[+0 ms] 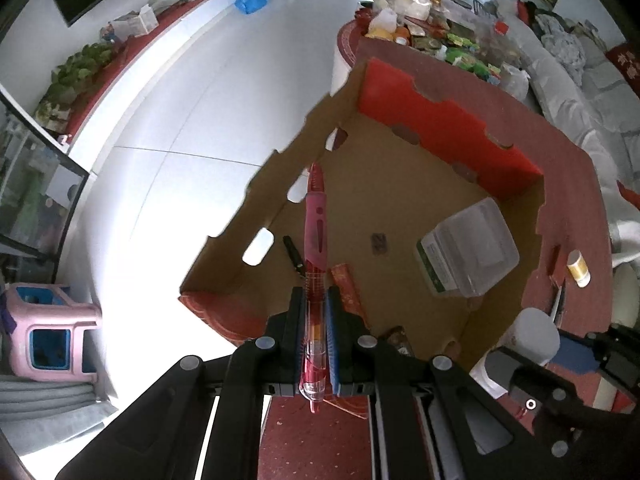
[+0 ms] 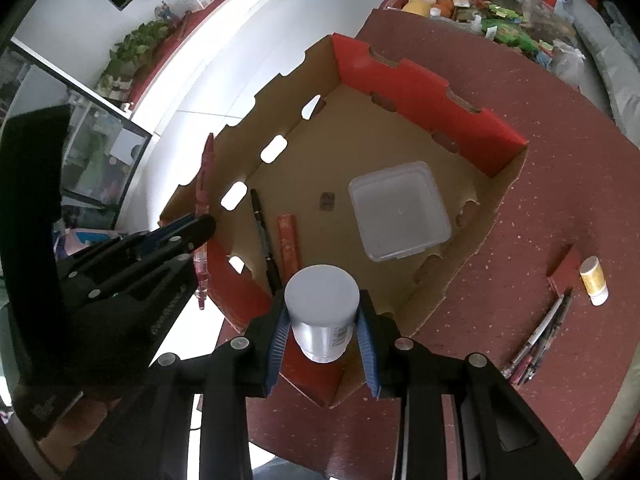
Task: Organize rigid objects
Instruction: 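Carry the pink pen and white bottle over the cardboard box, then open both tools to drop the pen and bottle into the box, then move both tools back over the table toward the pens and yellow bottle, then grasp the silver pen with the left tool while the right tool grasps the yellow-labelled bottle, then lift the silver pen and yellow-labelled bottle and carry them over the cardboard box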
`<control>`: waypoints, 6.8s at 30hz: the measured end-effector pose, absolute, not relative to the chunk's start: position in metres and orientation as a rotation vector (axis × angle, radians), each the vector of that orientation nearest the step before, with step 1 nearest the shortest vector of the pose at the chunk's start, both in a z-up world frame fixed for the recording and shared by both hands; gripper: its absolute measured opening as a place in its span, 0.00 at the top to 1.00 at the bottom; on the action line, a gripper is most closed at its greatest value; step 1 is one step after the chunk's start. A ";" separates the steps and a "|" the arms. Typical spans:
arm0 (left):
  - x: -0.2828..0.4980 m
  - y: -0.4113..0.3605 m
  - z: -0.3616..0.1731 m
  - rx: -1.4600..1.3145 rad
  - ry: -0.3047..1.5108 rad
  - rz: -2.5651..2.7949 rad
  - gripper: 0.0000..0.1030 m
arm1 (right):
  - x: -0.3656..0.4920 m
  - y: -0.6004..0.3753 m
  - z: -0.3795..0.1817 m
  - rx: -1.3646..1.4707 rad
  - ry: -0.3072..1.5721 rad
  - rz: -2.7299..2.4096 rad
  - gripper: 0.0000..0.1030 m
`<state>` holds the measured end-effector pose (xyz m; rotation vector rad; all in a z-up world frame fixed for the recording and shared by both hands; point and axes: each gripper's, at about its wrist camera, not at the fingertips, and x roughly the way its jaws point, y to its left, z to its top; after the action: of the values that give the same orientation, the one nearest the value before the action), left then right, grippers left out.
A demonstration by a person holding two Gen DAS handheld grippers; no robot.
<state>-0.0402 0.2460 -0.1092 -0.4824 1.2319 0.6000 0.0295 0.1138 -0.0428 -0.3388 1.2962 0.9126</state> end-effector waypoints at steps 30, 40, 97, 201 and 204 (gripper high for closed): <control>-0.026 0.263 -0.149 -0.473 1.317 0.573 0.07 | 0.045 0.117 -0.074 -0.360 1.352 0.838 0.34; -0.028 0.248 -0.119 -0.477 1.277 0.536 0.00 | 0.071 0.053 -0.056 -0.251 1.304 0.707 0.07; 0.183 -0.010 -0.241 -0.124 1.477 0.155 0.00 | 0.228 -0.176 -0.141 -0.356 1.303 0.642 0.07; -0.048 0.050 -0.009 -0.393 1.105 0.367 0.89 | 0.076 -0.156 -0.043 -0.299 1.257 0.831 0.64; -0.063 0.062 -0.001 -0.375 1.084 0.360 0.89 | 0.066 -0.140 -0.043 -0.280 1.262 0.785 0.63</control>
<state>-0.0627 0.0618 -0.0011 -0.3747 1.0842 0.3596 0.0660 -0.1405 -0.0428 -0.2801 1.2616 0.7848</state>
